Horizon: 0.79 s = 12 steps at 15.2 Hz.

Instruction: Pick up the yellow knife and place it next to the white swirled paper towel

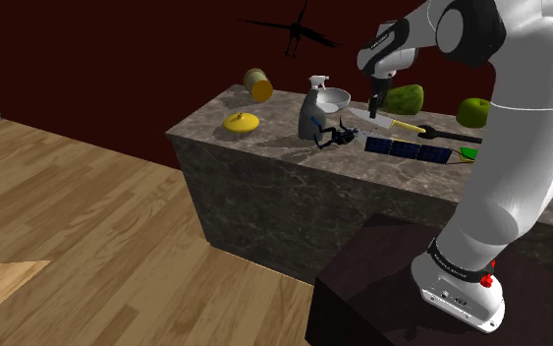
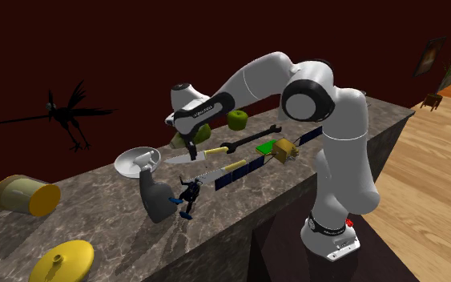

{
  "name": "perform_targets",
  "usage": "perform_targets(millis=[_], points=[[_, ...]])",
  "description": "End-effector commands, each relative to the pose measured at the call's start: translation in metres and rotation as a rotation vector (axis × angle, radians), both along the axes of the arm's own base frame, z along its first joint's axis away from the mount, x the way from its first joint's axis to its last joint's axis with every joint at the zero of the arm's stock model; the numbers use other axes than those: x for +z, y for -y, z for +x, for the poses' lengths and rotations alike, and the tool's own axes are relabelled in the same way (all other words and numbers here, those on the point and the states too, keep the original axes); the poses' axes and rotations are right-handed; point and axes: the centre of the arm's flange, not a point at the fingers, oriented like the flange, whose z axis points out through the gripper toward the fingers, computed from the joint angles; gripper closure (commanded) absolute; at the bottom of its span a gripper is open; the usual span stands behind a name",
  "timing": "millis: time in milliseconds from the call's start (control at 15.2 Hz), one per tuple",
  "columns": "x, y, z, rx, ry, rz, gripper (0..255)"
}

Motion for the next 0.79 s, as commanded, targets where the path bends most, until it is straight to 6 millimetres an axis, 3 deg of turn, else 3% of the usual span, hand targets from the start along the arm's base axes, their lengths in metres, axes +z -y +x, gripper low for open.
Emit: perform_targets(millis=[0, 396, 726], points=[[-0.009, 0.005, 0.004, 0.009, 0.003, -0.001, 0], [-0.044, 0.009, 0.003, 0.009, 0.003, -0.001, 0], [-0.044, 0.009, 0.003, 0.009, 0.003, -0.001, 0]])
